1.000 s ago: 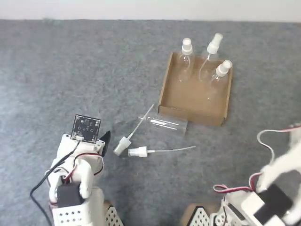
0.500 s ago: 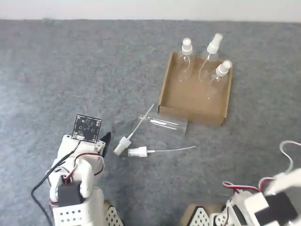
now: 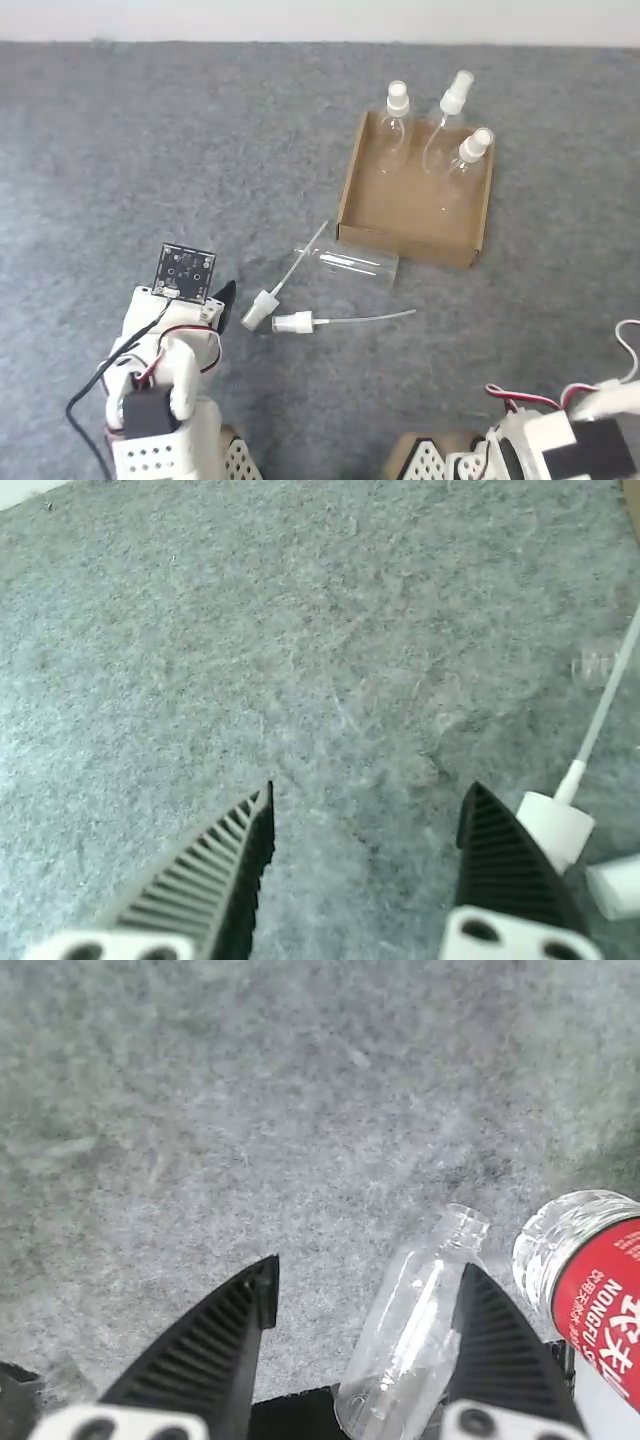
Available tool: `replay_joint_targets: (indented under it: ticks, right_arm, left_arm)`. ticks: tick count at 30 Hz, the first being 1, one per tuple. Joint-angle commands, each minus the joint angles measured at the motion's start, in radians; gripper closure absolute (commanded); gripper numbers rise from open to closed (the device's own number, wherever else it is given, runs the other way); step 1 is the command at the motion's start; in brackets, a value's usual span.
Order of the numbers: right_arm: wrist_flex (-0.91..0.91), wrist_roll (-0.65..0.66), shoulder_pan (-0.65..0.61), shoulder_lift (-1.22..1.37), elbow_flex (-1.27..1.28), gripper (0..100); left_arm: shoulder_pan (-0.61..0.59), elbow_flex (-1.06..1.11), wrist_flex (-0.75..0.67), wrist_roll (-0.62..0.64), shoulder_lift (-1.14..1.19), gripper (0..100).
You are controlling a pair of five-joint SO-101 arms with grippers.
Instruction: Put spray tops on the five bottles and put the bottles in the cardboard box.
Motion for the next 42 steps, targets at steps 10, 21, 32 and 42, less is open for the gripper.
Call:
replay_joint_targets:
  ticks: [10, 21, 32, 42]
  right_arm:
    - [-0.031, -0.577, -0.71, -0.09, 0.011, 87.1]
    - [-0.183, -0.76, -0.958, -0.657, 0.427, 99.2]
    - [-0.232, -0.749, -0.986, -1.463, 1.023, 99.1]
    - [-0.257, -0.726, -0.987, -1.615, 1.266, 98.8]
  left_arm:
    - [0.0, -0.007, -0.008, -0.005, -0.012, 73]
    - [0.0, 0.064, -0.034, -0.006, -0.014, 73]
    - [0.0, 0.084, -0.034, -0.006, -0.017, 73]
    - [0.0, 0.116, -0.054, -0.008, -0.018, 73]
